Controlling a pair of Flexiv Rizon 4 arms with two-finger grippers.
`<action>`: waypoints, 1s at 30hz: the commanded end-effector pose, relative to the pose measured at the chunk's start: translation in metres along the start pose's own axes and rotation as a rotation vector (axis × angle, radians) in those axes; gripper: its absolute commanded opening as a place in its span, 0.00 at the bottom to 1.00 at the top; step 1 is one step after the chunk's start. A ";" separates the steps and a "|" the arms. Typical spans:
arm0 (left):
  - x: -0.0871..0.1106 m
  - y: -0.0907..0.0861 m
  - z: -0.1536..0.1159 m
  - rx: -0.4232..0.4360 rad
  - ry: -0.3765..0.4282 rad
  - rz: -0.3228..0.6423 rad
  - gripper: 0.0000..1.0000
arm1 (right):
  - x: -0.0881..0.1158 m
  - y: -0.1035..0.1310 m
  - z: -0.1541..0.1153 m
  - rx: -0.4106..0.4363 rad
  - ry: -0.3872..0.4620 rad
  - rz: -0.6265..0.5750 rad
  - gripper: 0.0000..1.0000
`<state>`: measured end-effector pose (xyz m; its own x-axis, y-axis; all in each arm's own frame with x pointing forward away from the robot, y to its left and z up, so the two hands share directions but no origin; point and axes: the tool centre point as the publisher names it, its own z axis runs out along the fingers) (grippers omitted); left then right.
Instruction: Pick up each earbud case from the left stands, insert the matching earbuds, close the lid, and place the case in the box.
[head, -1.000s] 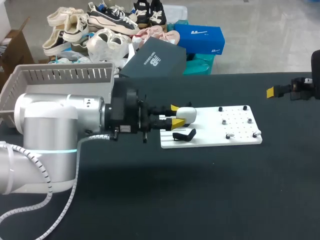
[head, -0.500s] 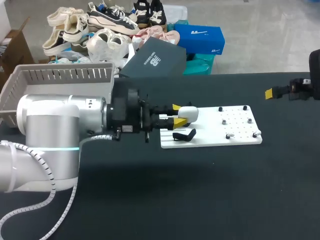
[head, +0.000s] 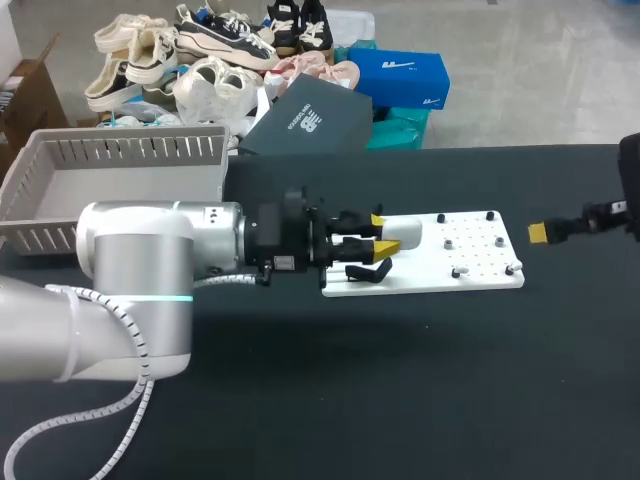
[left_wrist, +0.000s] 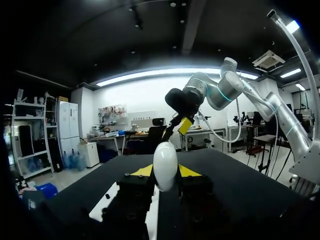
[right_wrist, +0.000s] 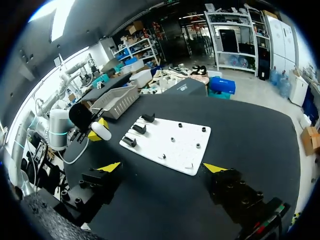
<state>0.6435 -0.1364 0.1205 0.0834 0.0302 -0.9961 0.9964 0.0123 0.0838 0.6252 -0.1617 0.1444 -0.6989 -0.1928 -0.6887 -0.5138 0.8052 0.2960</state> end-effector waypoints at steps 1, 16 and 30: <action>0.006 0.007 0.002 0.035 -0.012 -0.023 0.00 | 0.016 0.026 -0.019 0.021 -0.013 -0.028 1.00; 0.016 -0.007 0.003 0.039 0.000 -0.073 0.00 | 0.029 0.063 -0.001 0.010 0.024 -0.100 1.00; 0.016 -0.007 0.003 0.039 0.000 -0.073 0.00 | 0.022 0.096 0.043 0.040 0.132 -0.083 1.00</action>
<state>0.6401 -0.1381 0.1043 0.0082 0.0313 -0.9995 0.9995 -0.0318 0.0072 0.5687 -0.0818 0.1351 -0.6970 -0.3296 -0.6368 -0.6057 0.7460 0.2768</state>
